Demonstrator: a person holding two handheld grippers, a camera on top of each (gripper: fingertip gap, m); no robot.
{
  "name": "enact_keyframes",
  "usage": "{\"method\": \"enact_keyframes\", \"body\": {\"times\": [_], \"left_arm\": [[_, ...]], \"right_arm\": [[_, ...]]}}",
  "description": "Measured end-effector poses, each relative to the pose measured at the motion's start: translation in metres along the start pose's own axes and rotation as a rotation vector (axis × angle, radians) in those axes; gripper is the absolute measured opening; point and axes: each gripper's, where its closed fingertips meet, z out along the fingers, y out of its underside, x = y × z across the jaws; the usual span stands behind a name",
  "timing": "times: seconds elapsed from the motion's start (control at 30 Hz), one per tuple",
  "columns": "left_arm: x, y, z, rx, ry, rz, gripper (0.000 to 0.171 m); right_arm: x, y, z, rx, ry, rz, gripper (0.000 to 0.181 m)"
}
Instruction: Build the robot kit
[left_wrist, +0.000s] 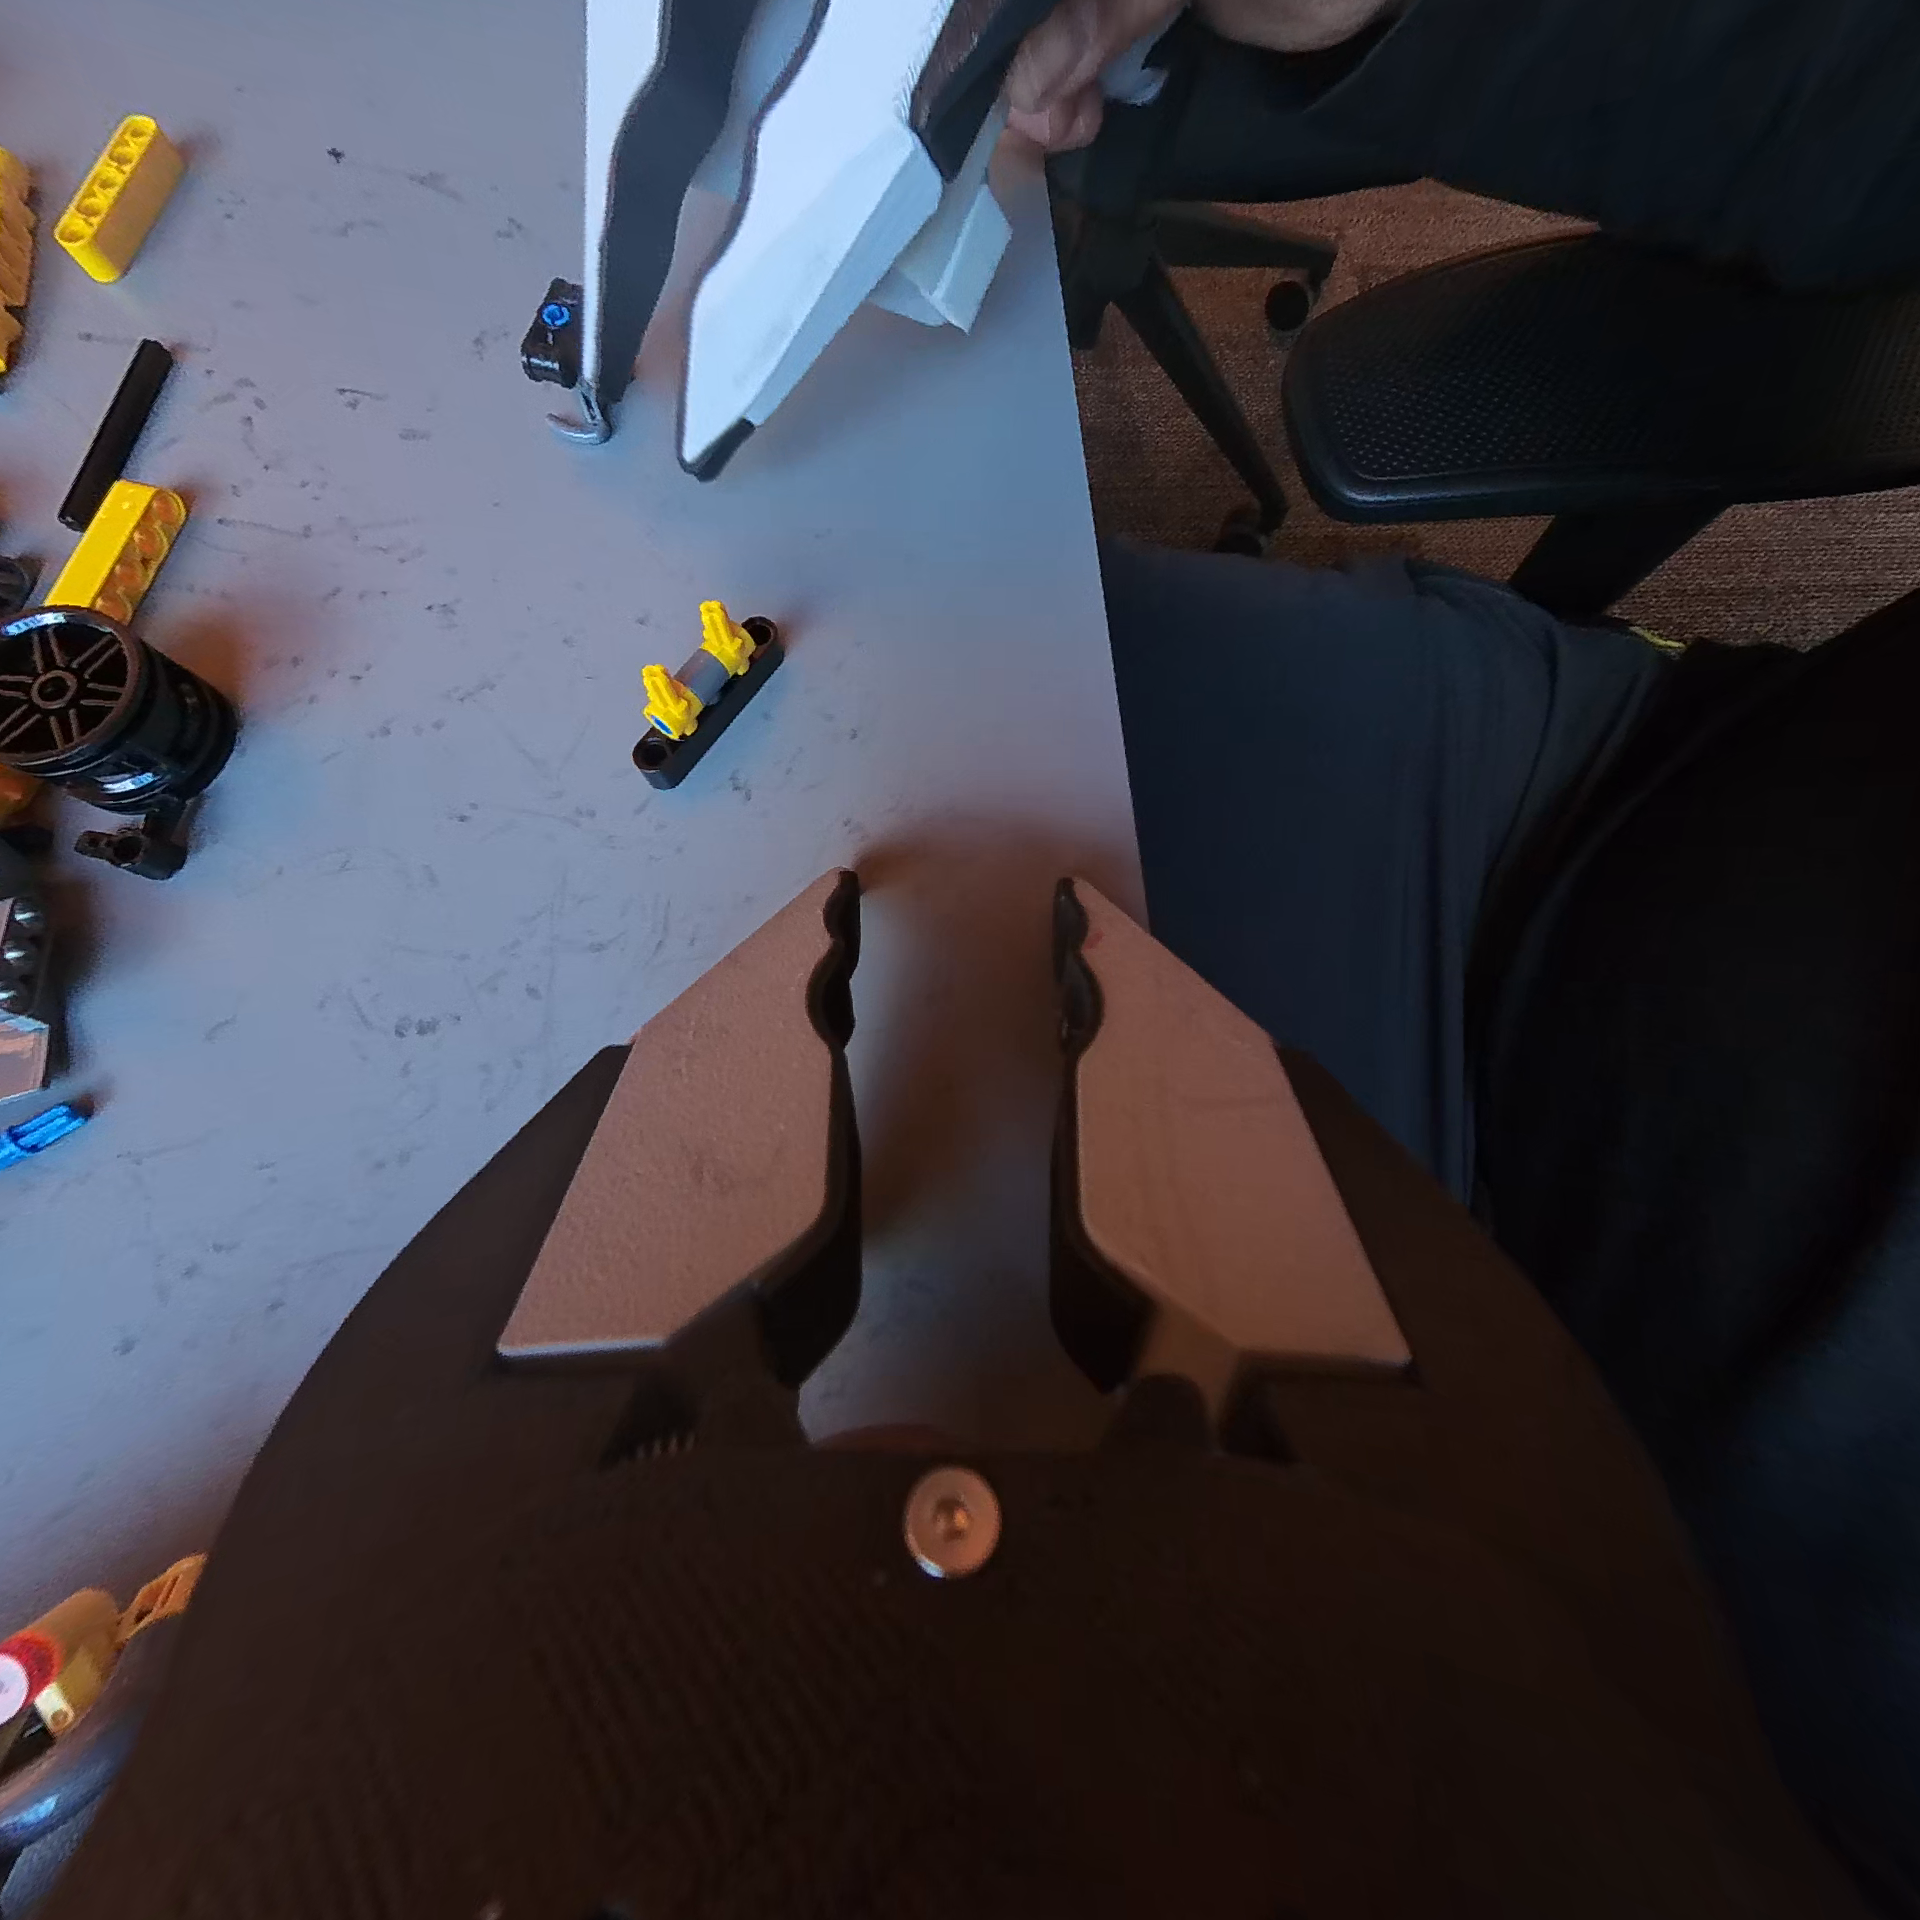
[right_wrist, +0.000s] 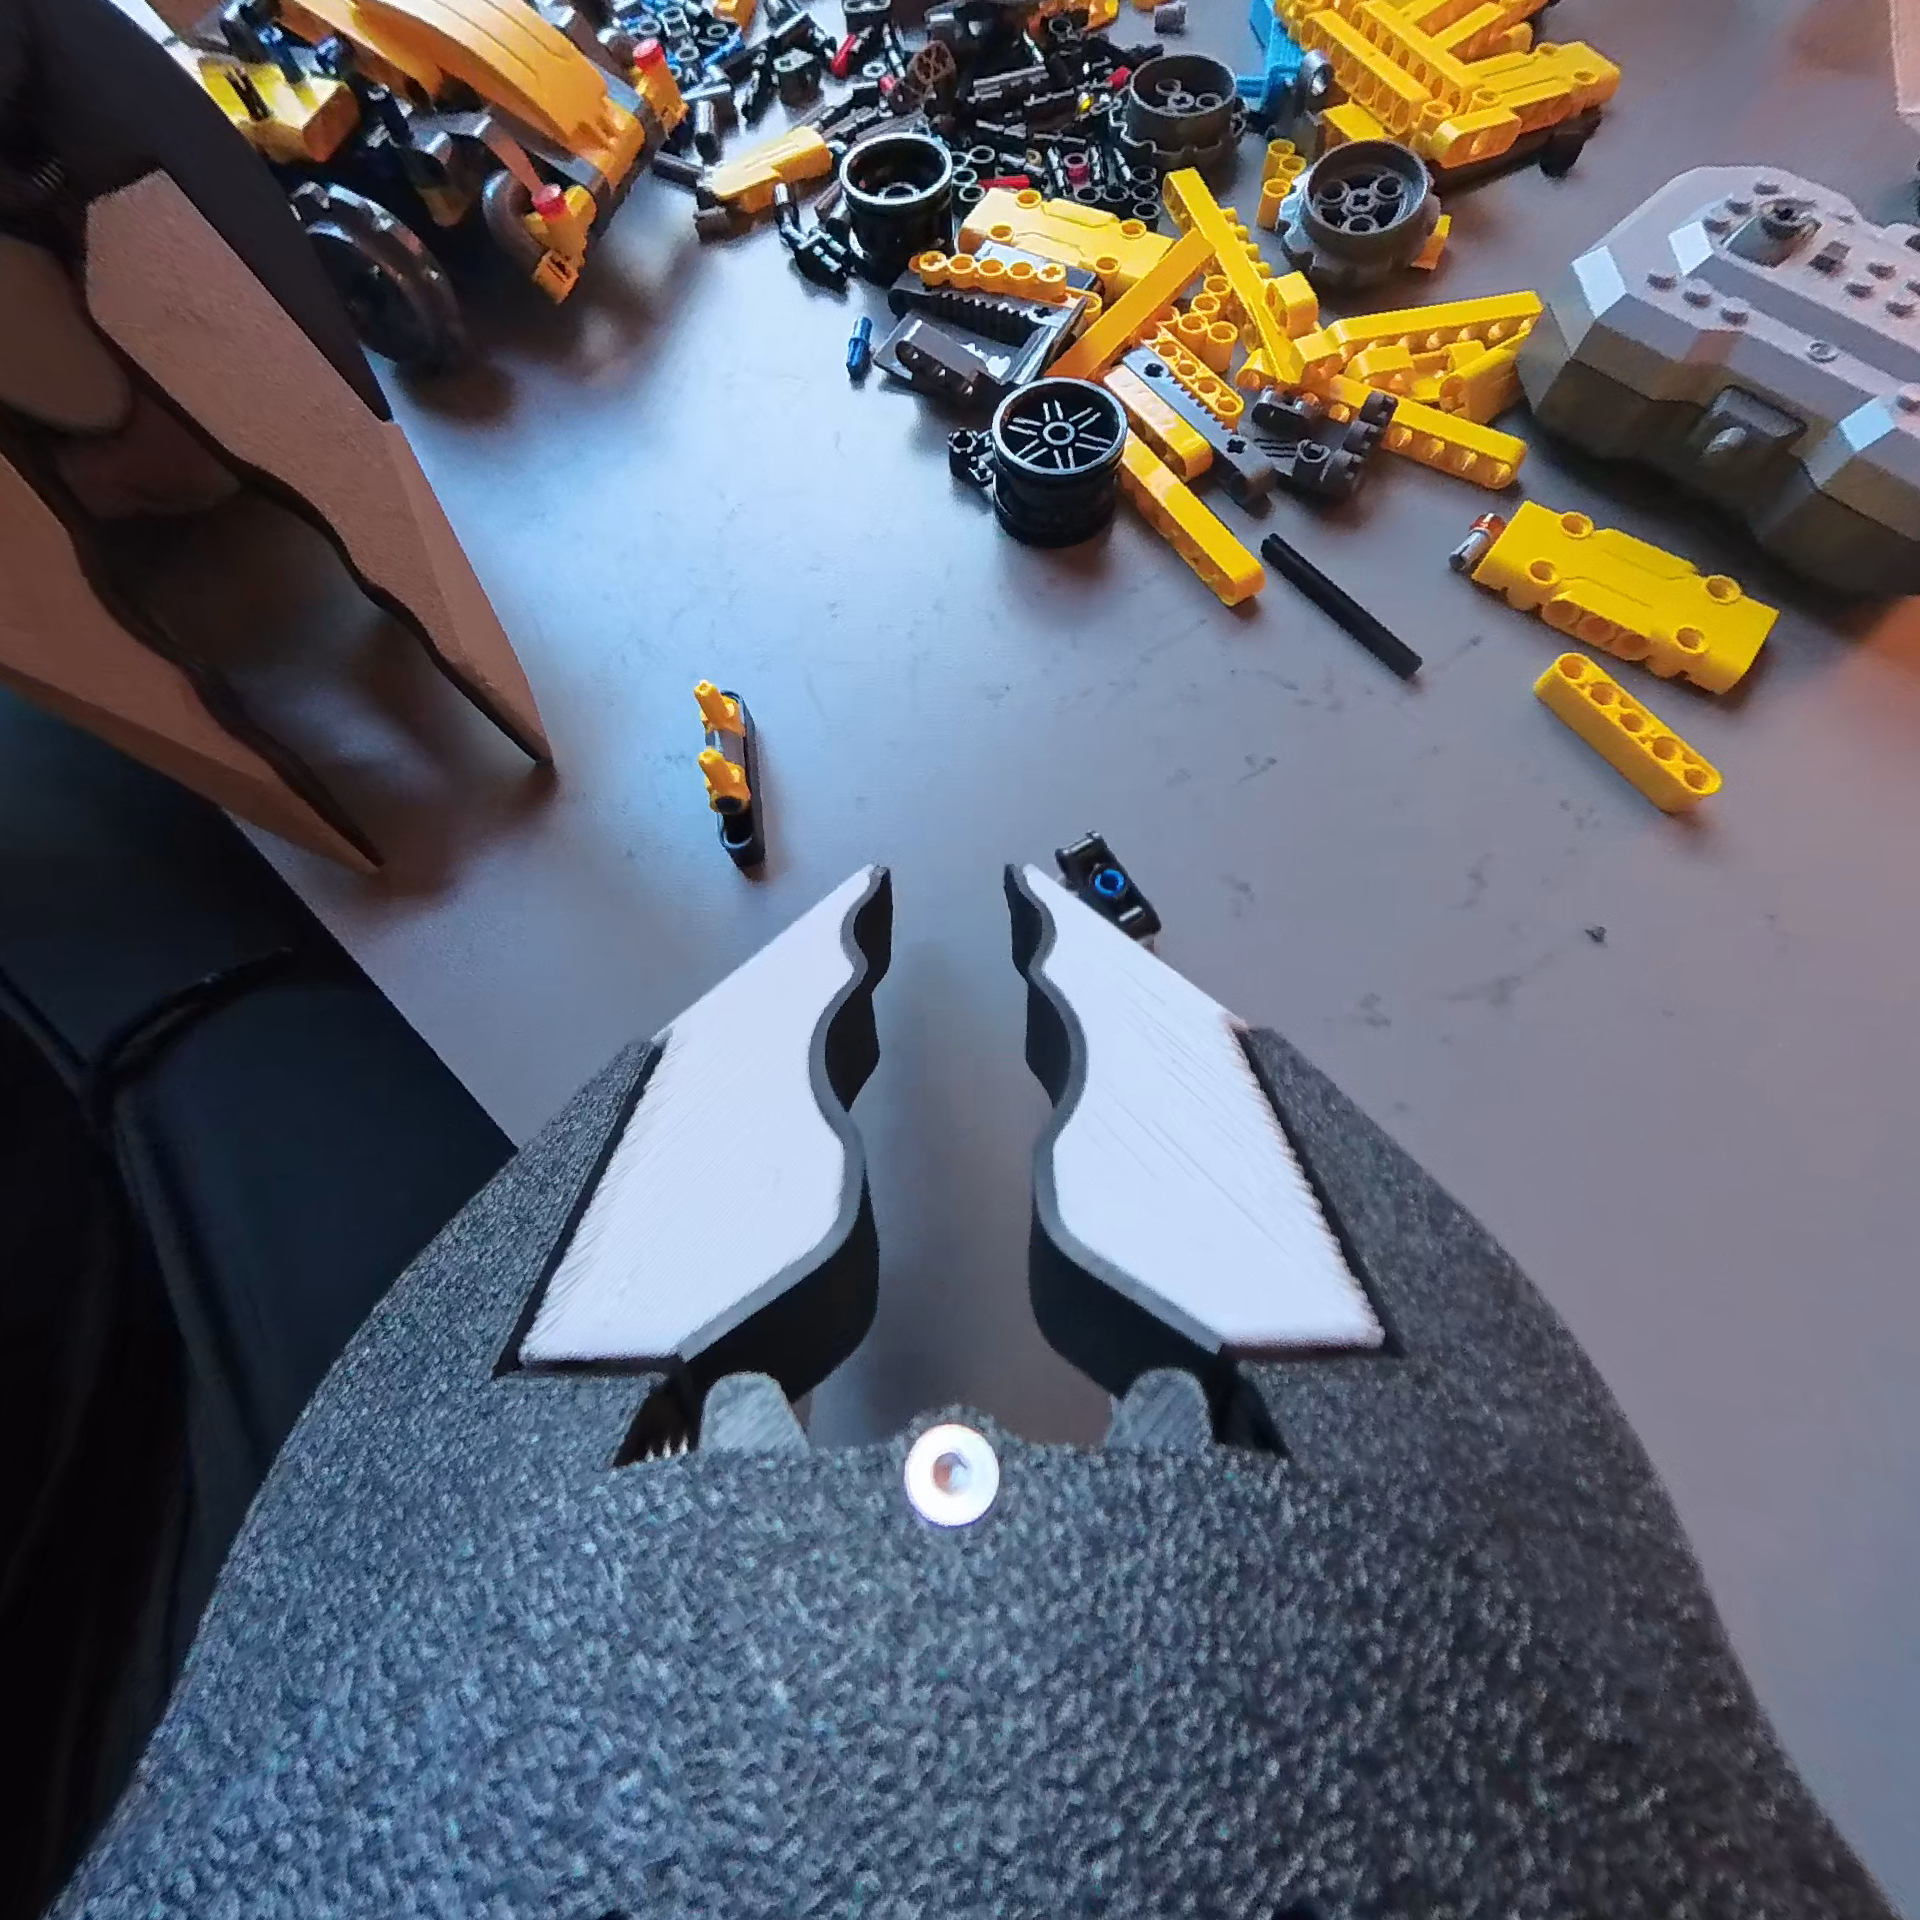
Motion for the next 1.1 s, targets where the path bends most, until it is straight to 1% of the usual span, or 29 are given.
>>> {"method": "enact_keyframes", "body": {"times": [0.17, 0.3, 0.43, 0.63, 0.9, 0.97, 1.03, 1.1], "left_arm": [[0.000, 0.000, 0.000, 0.000, 0.001, 0.003, 0.035], [0.000, 0.000, 0.000, -0.001, -0.002, 0.005, 0.035], [0.000, 0.000, 0.000, 0.000, 0.002, 0.000, 0.035], [0.000, 0.000, 0.000, 0.002, 0.007, -0.010, 0.034], [0.000, 0.000, 0.000, 0.002, 0.008, -0.011, 0.034], [0.000, 0.000, 0.000, 0.002, 0.007, -0.009, 0.034], [0.000, 0.000, 0.000, 0.001, 0.006, -0.007, 0.034], [0.000, 0.000, 0.000, 0.001, 0.007, -0.004, 0.034]], "right_arm": [[0.000, 0.011, 0.005, -0.040, 0.005, -0.005, 0.022], [-0.004, 0.010, 0.007, -0.044, 0.002, -0.022, 0.017], [-0.010, 0.010, 0.008, -0.046, -0.015, -0.035, 0.009], [-0.016, 0.007, 0.004, -0.043, -0.038, -0.056, 0.014], [-0.041, -0.005, 0.012, -0.017, -0.124, -0.126, 0.023], [-0.047, -0.006, 0.016, -0.017, -0.152, -0.136, 0.023], [-0.049, -0.002, 0.021, -0.047, -0.161, -0.125, 0.023], [-0.054, -0.001, 0.025, -0.065, -0.178, -0.117, 0.019]]}}
